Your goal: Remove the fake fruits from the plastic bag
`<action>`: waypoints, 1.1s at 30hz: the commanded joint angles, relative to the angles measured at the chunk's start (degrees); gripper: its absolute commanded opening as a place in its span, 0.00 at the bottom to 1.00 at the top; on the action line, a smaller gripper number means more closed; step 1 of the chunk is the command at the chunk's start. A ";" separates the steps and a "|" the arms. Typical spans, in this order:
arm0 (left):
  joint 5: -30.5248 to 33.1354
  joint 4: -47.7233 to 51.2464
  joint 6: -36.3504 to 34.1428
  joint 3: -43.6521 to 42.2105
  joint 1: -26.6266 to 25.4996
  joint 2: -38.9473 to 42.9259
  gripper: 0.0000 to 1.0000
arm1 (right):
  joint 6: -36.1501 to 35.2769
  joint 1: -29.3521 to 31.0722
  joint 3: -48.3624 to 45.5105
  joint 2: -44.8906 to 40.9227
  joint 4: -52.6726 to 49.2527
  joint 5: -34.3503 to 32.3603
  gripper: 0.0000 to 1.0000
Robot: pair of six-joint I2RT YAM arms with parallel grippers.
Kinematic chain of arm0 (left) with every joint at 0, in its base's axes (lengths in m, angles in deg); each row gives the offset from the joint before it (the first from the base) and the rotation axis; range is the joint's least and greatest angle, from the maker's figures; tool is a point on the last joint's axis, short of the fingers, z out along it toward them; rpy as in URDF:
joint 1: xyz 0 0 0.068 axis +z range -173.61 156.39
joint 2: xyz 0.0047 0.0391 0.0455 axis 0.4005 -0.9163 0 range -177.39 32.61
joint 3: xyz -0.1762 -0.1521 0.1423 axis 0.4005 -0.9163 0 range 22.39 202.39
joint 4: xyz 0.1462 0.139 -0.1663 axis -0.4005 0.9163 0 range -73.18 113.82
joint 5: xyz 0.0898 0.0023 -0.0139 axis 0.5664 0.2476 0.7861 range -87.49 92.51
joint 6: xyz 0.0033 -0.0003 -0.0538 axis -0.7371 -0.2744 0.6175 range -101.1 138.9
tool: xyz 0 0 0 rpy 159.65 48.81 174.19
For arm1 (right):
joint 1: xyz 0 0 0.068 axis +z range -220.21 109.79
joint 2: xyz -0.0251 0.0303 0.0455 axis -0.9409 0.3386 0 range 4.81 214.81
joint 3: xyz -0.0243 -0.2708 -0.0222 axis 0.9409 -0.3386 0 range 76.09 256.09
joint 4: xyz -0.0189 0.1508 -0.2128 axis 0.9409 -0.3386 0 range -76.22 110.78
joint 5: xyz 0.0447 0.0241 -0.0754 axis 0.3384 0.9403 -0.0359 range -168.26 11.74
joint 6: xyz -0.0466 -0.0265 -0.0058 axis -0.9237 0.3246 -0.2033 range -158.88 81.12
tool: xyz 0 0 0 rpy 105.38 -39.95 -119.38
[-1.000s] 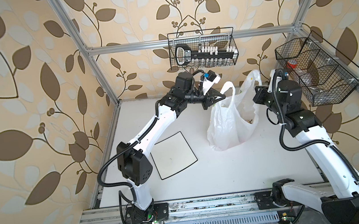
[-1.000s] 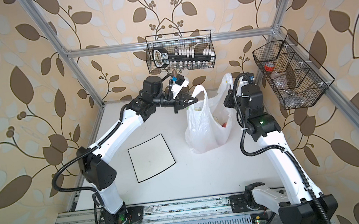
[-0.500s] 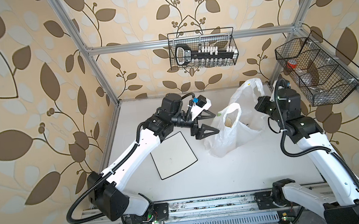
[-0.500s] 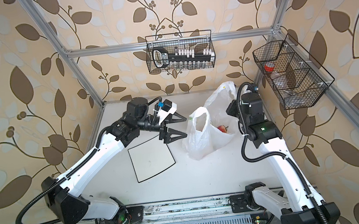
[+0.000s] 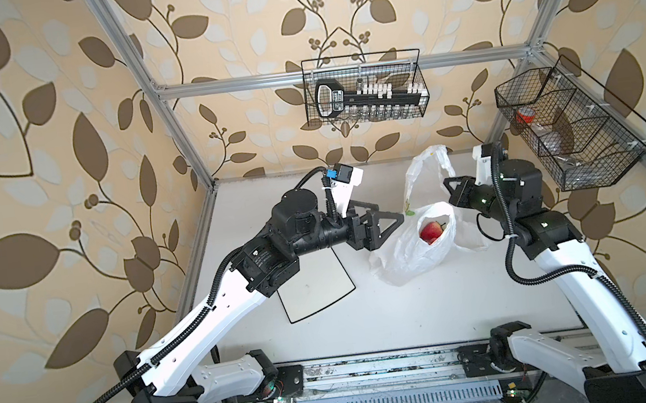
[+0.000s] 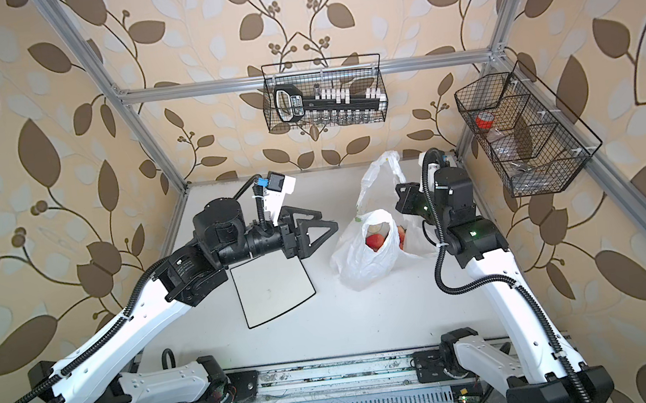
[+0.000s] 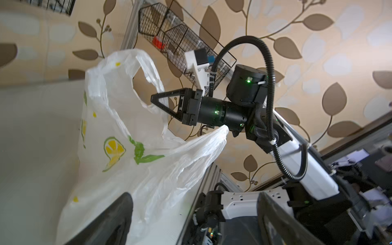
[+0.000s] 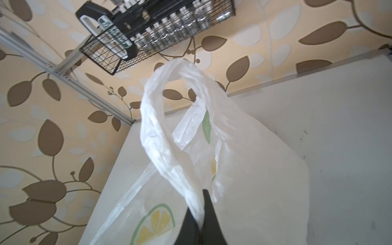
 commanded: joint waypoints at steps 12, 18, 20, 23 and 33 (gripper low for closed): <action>3.46 9.73 51.88 10.65 -7.55 -11.03 0.93 | -5.45 1.29 -2.13 -3.72 1.33 5.69 0.00; 2.01 13.44 55.40 16.82 -10.89 -19.64 0.96 | -5.18 1.33 -2.41 -3.18 1.31 5.13 0.00; 2.35 17.27 54.05 20.10 -11.65 -22.04 0.97 | -5.23 1.25 -2.53 -3.17 1.22 4.70 0.00; 2.93 20.76 51.57 22.94 -12.83 -24.91 0.97 | -5.59 1.25 -2.43 -3.17 1.19 3.37 0.00; 10.38 26.03 43.23 22.78 -18.56 -27.67 0.88 | -3.05 1.20 2.14 2.30 1.47 -1.79 0.00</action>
